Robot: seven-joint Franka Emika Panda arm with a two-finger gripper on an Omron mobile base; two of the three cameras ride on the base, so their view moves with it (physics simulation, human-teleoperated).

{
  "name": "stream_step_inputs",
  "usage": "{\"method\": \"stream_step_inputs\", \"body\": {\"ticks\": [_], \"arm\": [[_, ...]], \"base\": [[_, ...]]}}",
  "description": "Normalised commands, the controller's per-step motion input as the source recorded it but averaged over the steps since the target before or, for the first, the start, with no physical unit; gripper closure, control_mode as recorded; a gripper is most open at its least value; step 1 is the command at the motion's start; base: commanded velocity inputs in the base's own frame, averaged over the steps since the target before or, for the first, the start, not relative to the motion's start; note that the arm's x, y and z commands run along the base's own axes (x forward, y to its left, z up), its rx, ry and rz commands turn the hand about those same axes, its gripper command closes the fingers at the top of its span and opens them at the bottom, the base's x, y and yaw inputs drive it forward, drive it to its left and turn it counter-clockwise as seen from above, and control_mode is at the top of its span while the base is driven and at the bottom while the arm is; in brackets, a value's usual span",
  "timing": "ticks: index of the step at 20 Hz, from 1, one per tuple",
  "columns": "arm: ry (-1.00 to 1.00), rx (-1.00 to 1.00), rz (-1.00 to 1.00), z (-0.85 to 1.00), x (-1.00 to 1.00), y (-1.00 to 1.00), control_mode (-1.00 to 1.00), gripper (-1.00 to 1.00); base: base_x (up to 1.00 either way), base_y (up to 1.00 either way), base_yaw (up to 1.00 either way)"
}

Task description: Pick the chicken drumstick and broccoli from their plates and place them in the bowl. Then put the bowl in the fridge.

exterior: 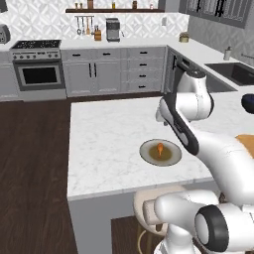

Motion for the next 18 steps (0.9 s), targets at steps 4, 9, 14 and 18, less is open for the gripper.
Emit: {"method": "stream_step_inputs", "body": {"ticks": [4, 9, 14, 18], "arm": [[0.0, 0.0, 0.0, -0.18, 1.0, -0.18, -1.0, -1.0], [0.2, 0.01, -0.03, -0.66, 0.85, -0.2, -1.0, -1.0], [0.12, 0.0, -0.04, -0.74, 0.35, 0.0, -1.0, -1.0], [0.02, 0.0, 0.0, -0.54, 0.16, 0.0, -1.0, -1.0]], "base": [[0.0, 0.0, 0.0], [0.0, 0.0, 0.0], [0.0, 0.0, 0.0], [0.0, 0.0, 0.0]]}}
